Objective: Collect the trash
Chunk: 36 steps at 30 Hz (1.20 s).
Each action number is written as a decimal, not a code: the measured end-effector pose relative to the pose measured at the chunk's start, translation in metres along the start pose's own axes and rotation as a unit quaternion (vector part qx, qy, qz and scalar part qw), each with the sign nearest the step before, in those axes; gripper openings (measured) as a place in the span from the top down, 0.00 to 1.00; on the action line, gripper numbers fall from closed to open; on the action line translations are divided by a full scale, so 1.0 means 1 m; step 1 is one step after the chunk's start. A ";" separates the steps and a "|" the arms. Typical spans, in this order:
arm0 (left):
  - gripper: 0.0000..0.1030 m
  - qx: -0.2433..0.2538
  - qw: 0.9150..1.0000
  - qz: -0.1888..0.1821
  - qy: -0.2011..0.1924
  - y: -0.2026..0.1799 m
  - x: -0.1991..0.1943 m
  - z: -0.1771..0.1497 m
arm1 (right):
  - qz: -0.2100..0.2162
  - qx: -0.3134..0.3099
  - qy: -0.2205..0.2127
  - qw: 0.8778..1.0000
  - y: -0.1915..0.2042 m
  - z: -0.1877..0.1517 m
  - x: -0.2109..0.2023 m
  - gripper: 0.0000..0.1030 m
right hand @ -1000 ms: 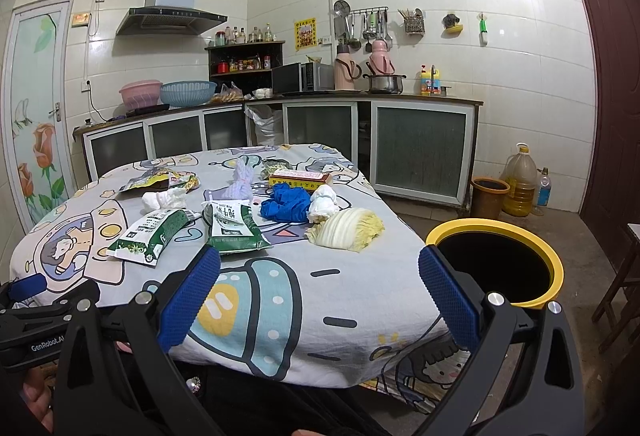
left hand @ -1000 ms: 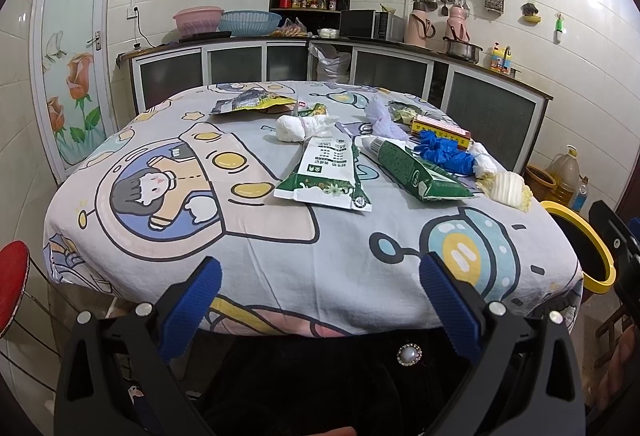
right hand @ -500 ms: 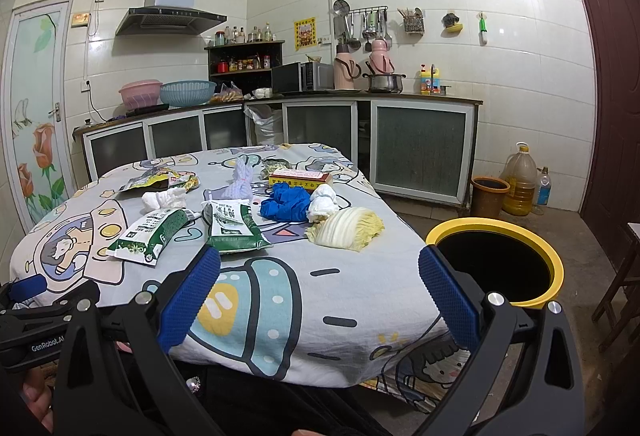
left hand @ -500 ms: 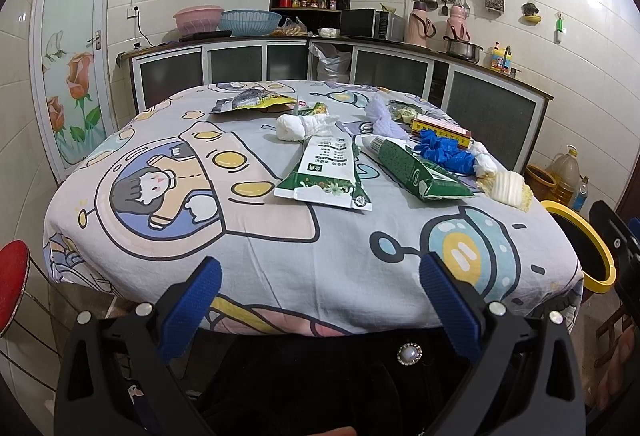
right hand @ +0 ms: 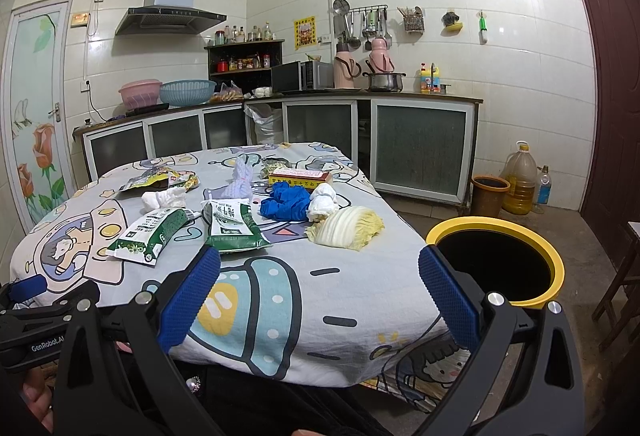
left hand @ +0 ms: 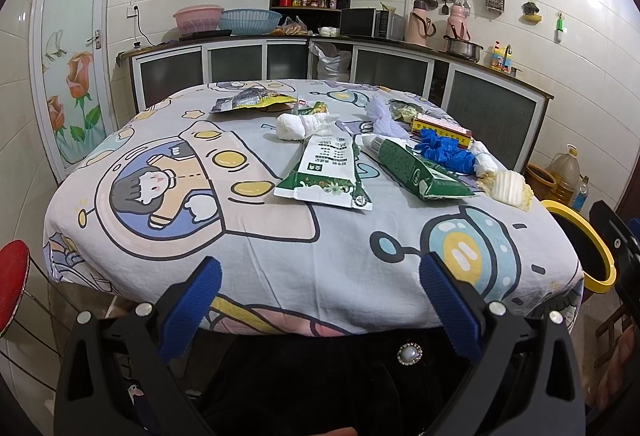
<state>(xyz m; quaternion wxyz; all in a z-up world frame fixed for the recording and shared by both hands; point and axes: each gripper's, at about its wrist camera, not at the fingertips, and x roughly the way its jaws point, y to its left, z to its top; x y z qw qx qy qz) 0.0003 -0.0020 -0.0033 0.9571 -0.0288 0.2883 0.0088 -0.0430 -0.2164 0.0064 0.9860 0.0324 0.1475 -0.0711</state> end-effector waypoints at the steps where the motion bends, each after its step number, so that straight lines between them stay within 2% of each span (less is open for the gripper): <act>1: 0.07 0.000 1.000 -0.001 0.000 0.000 0.000 0.000 | 0.000 0.000 0.000 1.000 0.000 0.000 0.000 0.07; 20: 0.07 -0.002 1.000 -0.002 0.002 0.002 0.002 -0.001 | -0.001 0.002 -0.001 1.000 -0.002 -0.002 0.001 0.07; 27: 0.07 -0.017 1.000 0.004 0.017 0.010 0.008 0.001 | -0.019 0.026 0.005 0.999 -0.016 0.009 0.007 0.07; 31: 0.07 -0.031 0.999 -0.019 0.019 0.015 0.007 0.000 | -0.025 0.049 0.025 0.998 -0.033 0.015 0.016 0.07; 35: 0.07 -0.030 0.998 -0.039 0.035 0.014 0.015 -0.003 | 0.017 0.039 0.065 0.997 -0.038 0.020 0.035 0.07; 36: 0.07 -0.026 0.997 -0.061 0.043 0.014 0.020 -0.005 | 0.033 0.034 0.080 0.996 -0.038 0.021 0.042 0.07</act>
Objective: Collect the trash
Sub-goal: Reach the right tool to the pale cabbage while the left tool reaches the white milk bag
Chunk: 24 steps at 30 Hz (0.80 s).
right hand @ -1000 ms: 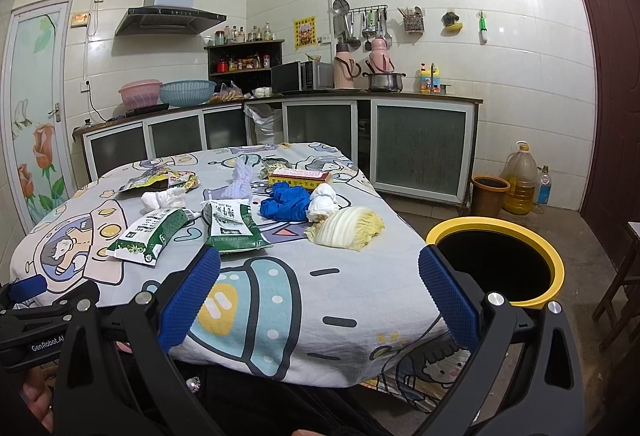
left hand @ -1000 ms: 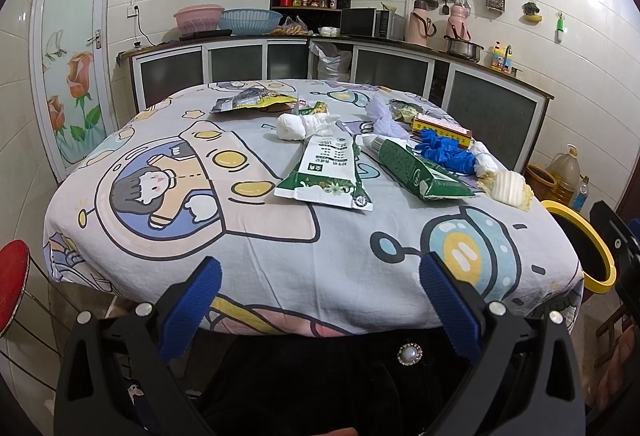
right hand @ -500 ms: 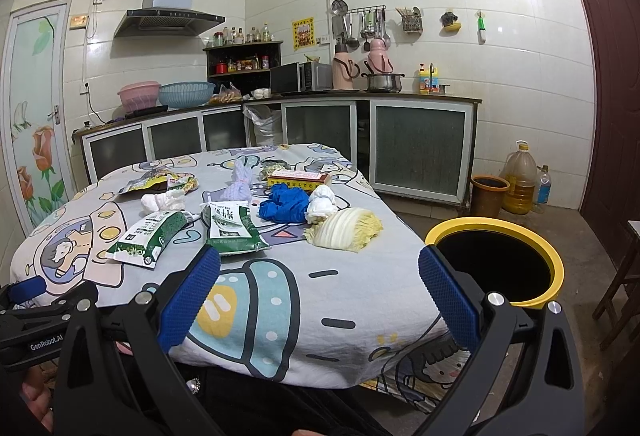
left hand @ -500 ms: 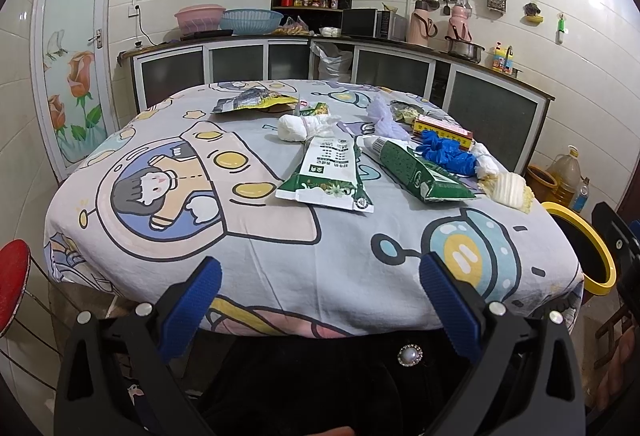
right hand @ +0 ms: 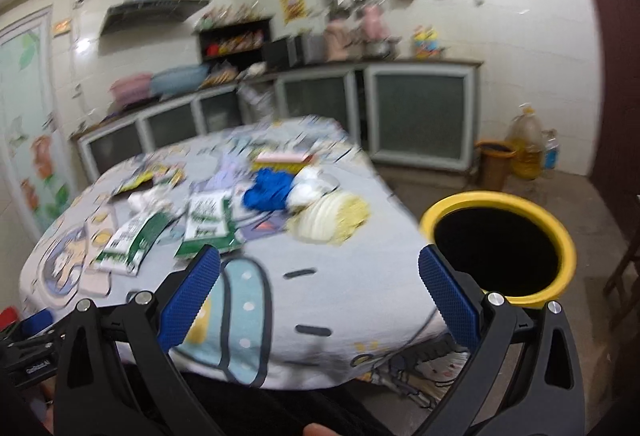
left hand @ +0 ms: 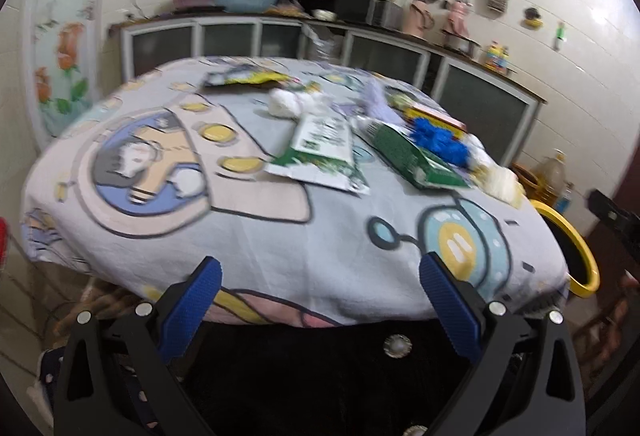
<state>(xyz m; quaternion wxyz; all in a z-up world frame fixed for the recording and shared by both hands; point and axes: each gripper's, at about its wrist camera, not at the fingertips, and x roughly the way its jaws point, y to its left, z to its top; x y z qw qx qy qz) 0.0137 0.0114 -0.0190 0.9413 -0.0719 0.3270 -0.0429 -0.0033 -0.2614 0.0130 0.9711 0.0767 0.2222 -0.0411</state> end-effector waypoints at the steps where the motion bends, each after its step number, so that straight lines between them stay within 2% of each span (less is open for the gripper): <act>1: 0.07 0.002 1.000 -0.013 0.005 -0.001 0.003 -0.001 | 0.009 -0.003 0.009 1.000 -0.001 0.001 0.004 0.07; 4: 0.07 0.005 0.997 -0.061 0.041 -0.002 0.018 -0.006 | 0.045 -0.009 0.053 0.998 -0.004 0.008 0.022 0.07; 6: 0.07 0.009 0.996 -0.063 0.064 -0.004 0.028 -0.007 | 0.077 -0.007 0.088 0.993 -0.006 0.010 0.036 0.07; 9: 0.07 0.017 0.995 -0.079 0.062 -0.005 0.034 -0.005 | 0.111 0.002 0.127 0.986 -0.010 0.016 0.053 0.07; 13: 0.07 0.043 0.998 -0.028 0.026 0.000 0.029 0.015 | 0.122 0.004 0.150 0.981 -0.015 0.026 0.067 0.07; 17: 0.07 0.071 0.996 -0.015 0.051 0.009 0.038 0.044 | 0.122 -0.019 0.157 0.980 -0.017 0.043 0.079 0.07; 21: 0.07 0.102 0.990 0.013 0.092 0.015 0.052 0.070 | 0.098 -0.096 0.170 0.976 -0.003 0.053 0.091 0.07; 24: 0.07 0.121 0.986 0.033 0.106 0.018 0.062 0.086 | 0.115 -0.103 0.183 0.971 0.000 0.059 0.099 0.07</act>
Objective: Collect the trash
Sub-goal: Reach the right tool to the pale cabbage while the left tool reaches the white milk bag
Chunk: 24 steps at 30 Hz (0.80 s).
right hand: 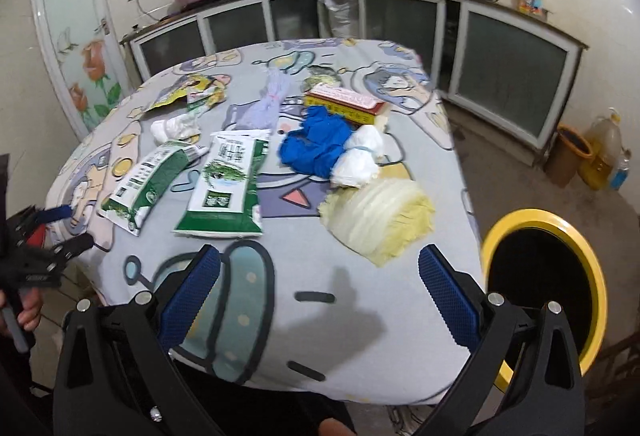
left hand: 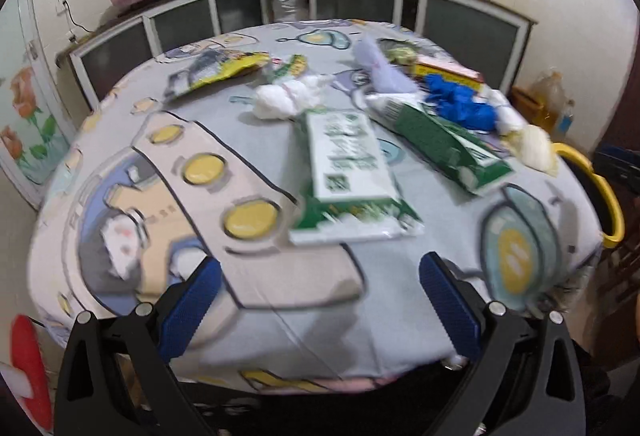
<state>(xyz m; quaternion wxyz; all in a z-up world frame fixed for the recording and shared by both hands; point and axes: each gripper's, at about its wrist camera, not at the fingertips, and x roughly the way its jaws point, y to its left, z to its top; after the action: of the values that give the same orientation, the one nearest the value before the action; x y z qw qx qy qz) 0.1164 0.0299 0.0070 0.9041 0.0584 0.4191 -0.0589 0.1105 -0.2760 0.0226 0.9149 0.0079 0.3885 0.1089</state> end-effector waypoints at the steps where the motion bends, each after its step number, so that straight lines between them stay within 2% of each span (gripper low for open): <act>1: 0.07 0.010 1.000 0.005 0.002 0.000 0.001 0.004 | 0.024 0.003 0.016 1.000 -0.001 0.004 0.005 0.07; 3: 0.07 0.018 1.000 -0.003 0.022 0.002 0.009 0.017 | 0.041 0.009 0.025 0.999 -0.002 0.008 0.011 0.07; 6: 0.07 -0.004 0.998 -0.030 0.049 0.011 0.022 0.030 | 0.025 0.022 0.032 0.999 -0.013 0.013 0.018 0.07; 8: 0.07 -0.007 0.997 -0.041 0.061 0.013 0.031 0.036 | 0.036 0.038 0.040 0.998 -0.025 0.015 0.023 0.07; 10: 0.07 0.003 0.998 -0.025 0.063 0.012 0.039 0.043 | 0.044 0.057 0.043 0.996 -0.036 0.014 0.026 0.07; 13: 0.07 0.013 0.998 -0.014 0.064 0.010 0.049 0.054 | 0.031 0.072 0.035 0.996 -0.049 0.012 0.029 0.07; 16: 0.07 0.015 0.997 -0.012 0.075 0.007 0.059 0.064 | 0.049 0.084 0.044 0.994 -0.055 0.008 0.036 0.07; 24: 0.07 0.018 0.996 -0.016 0.090 -0.001 0.078 0.083 | 0.055 0.116 0.055 0.990 -0.069 0.015 0.056 0.07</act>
<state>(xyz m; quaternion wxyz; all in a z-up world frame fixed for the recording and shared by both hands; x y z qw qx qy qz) 0.2287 0.0112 0.0008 0.8604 0.0731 0.4987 -0.0755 0.1724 -0.3304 -0.0132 0.8779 0.1290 0.4468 0.1136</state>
